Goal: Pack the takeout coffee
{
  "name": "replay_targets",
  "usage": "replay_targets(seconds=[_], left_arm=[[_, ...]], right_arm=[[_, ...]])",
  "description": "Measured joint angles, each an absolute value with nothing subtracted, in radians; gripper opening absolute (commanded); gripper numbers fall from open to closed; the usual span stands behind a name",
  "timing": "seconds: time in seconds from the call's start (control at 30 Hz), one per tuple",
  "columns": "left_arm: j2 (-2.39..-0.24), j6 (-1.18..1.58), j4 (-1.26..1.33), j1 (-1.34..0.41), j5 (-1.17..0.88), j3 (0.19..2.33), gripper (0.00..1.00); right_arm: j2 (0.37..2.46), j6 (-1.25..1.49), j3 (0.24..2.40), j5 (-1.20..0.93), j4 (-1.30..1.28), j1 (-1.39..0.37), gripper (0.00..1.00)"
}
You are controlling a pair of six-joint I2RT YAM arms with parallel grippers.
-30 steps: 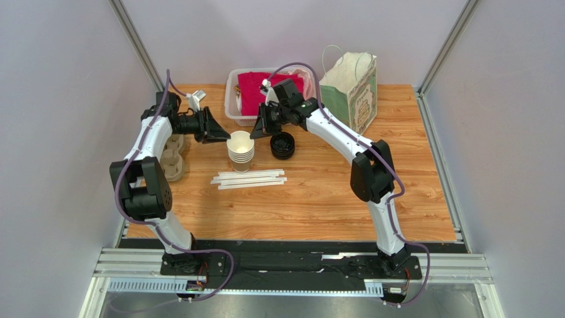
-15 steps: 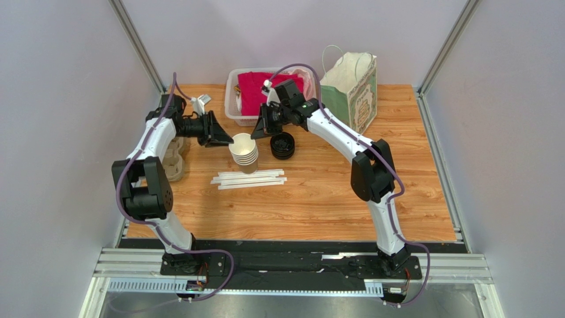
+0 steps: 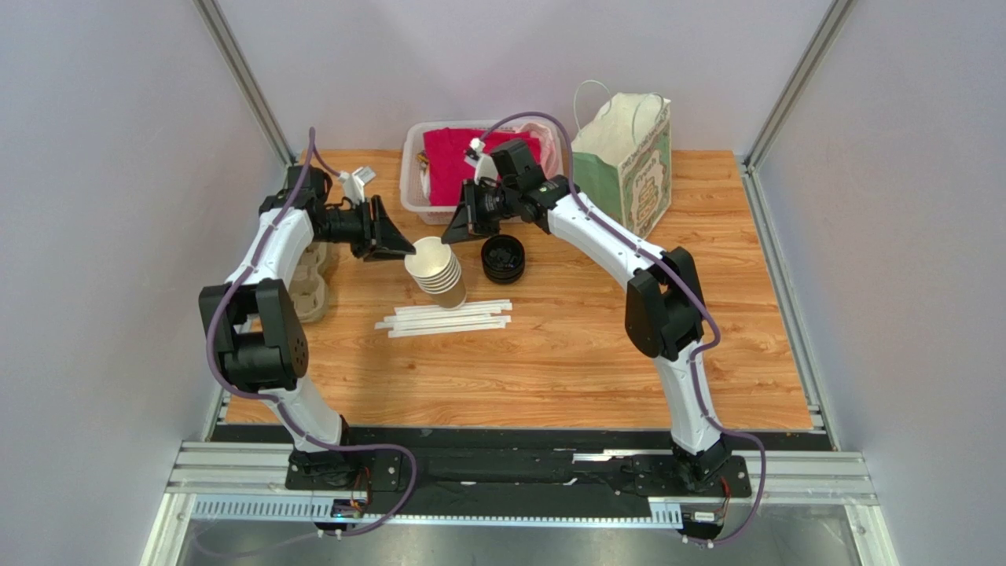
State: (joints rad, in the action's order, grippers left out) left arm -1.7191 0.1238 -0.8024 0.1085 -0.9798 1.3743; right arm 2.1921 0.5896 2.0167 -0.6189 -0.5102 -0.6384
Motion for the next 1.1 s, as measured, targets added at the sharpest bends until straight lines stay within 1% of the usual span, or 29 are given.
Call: replay_targets(seconds=[0.17, 0.27, 0.3, 0.37, 0.4, 0.43, 0.77, 0.8, 0.87, 0.9, 0.93, 0.97, 1.03, 1.07, 1.1], left_arm=[[-1.719, 0.114, -0.817, 0.099, -0.947, 1.409, 0.37], [-1.719, 0.104, -0.827, 0.091, -0.922, 1.435, 0.26], [-1.719, 0.103, -0.830, 0.089, -0.918, 1.440, 0.19], [-1.719, 0.097, -0.836, 0.084, -0.900, 1.451, 0.12], [-1.719, 0.094, -0.840, 0.082, -0.890, 1.454, 0.05], [-1.720, 0.091, -0.844, 0.080, -0.883, 1.458, 0.01], [-1.743, 0.063, -0.882, 0.065, -0.803, 1.517, 0.00], [-1.746, 0.060, -0.884, 0.064, -0.797, 1.519, 0.00], [-1.747, 0.057, -0.888, 0.060, -0.782, 1.520, 0.00], [-1.747, 0.056, -0.889, 0.059, -0.776, 1.520, 0.00], [-1.747, 0.055, -0.891, 0.059, -0.768, 1.522, 0.00], [-1.748, 0.055, -0.893, 0.059, -0.757, 1.525, 0.00], [-1.750, 0.056, -0.893, 0.059, -0.738, 1.530, 0.00], [-1.751, 0.057, -0.892, 0.059, -0.730, 1.531, 0.00], [-1.753, 0.058, -0.891, 0.059, -0.725, 1.532, 0.00]], right_arm=[[2.192, 0.607, 2.017, -0.642, -0.477, -0.636, 0.00], [2.192, 0.616, 2.017, -0.658, -0.461, -0.635, 0.00], [2.192, 0.618, 2.017, -0.661, -0.455, -0.634, 0.00], [2.192, 0.622, 2.017, -0.667, -0.448, -0.634, 0.00], [2.192, 0.623, 2.017, -0.668, -0.445, -0.633, 0.00], [2.193, 0.624, 2.019, -0.668, -0.443, -0.632, 0.00], [2.231, 0.616, 2.057, -0.664, -0.428, -0.625, 0.00], [2.234, 0.615, 2.060, -0.664, -0.428, -0.625, 0.01], [2.246, 0.609, 2.071, -0.664, -0.429, -0.625, 0.13], [2.252, 0.606, 2.077, -0.665, -0.429, -0.625, 0.27], [2.256, 0.603, 2.083, -0.665, -0.429, -0.625, 0.32], [2.259, 0.599, 2.085, -0.665, -0.429, -0.625, 0.43], [2.260, 0.590, 2.093, -0.667, -0.429, -0.620, 0.56], [2.260, 0.584, 2.098, -0.668, -0.429, -0.619, 0.71], [2.260, 0.576, 2.104, -0.668, -0.428, -0.617, 0.77]])
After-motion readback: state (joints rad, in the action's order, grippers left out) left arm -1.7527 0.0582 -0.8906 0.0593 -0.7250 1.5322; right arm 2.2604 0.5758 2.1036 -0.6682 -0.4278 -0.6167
